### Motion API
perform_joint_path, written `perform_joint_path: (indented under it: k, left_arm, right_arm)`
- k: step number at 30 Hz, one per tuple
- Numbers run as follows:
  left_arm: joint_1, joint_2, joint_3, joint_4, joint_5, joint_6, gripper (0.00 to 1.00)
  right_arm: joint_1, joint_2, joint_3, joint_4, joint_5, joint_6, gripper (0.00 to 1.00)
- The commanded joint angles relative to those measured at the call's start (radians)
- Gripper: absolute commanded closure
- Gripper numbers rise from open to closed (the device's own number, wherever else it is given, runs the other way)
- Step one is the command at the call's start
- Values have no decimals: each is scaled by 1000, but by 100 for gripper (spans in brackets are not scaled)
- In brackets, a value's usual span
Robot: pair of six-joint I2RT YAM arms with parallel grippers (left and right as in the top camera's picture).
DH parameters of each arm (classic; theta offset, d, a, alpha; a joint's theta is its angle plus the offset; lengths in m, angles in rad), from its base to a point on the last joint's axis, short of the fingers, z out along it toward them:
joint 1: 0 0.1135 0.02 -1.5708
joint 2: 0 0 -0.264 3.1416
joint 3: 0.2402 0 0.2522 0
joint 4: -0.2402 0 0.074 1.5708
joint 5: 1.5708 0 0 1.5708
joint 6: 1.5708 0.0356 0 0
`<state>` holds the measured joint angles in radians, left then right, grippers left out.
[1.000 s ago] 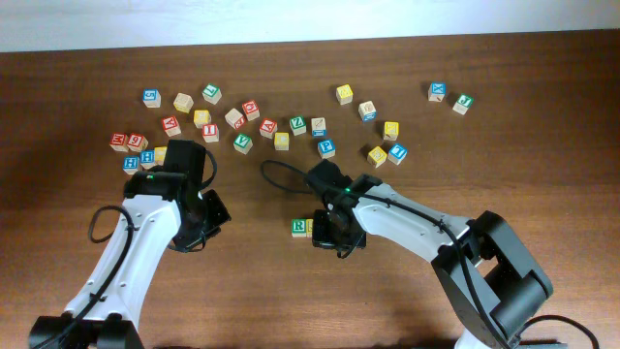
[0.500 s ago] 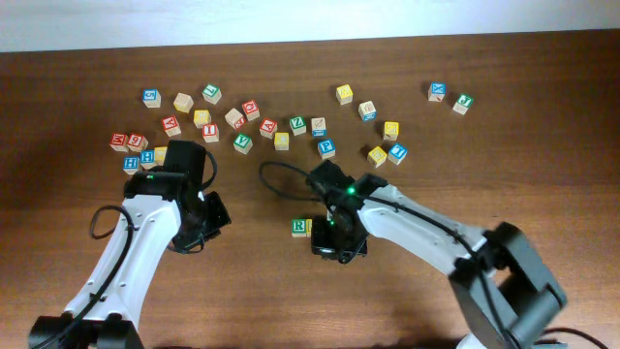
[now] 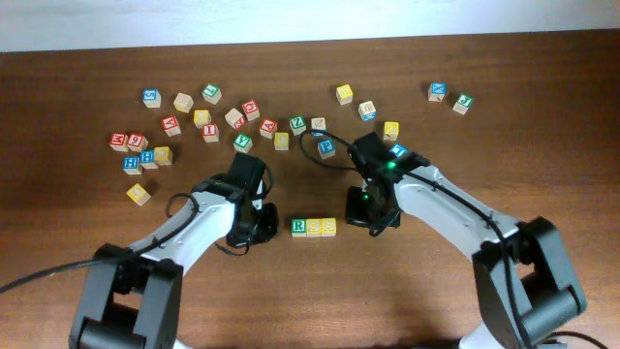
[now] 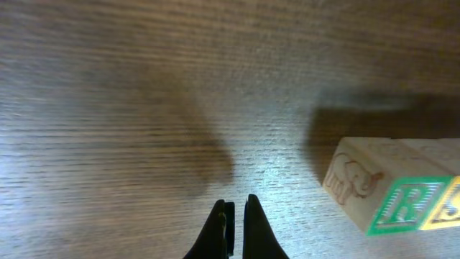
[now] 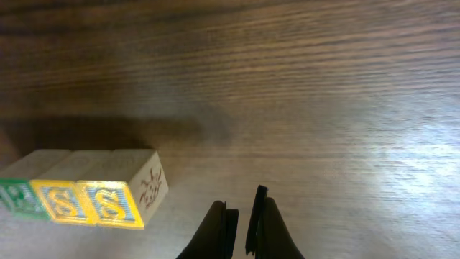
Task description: Spell out RSS
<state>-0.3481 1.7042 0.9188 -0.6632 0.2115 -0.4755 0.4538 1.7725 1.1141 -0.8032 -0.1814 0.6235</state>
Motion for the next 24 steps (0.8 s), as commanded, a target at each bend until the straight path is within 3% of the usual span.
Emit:
perform_joint_path:
  k: [1,16,20,24]
  left_arm:
    - [-20,37,-5,48,35,-8,100]
    - [-58,38,-5,110,106,0,100]
    - [-57,36,-1,99,26,-1,100]
    - [-57,3,40,33,-66,-1,100]
  right_arm:
    - [6,49,-8,55,-108,13,96]
    - [63,88,-11,142,-166,20,96]
    - [62,87,-8,117,-138,16,96]
    - [50,85,68,-31,0,10,95]
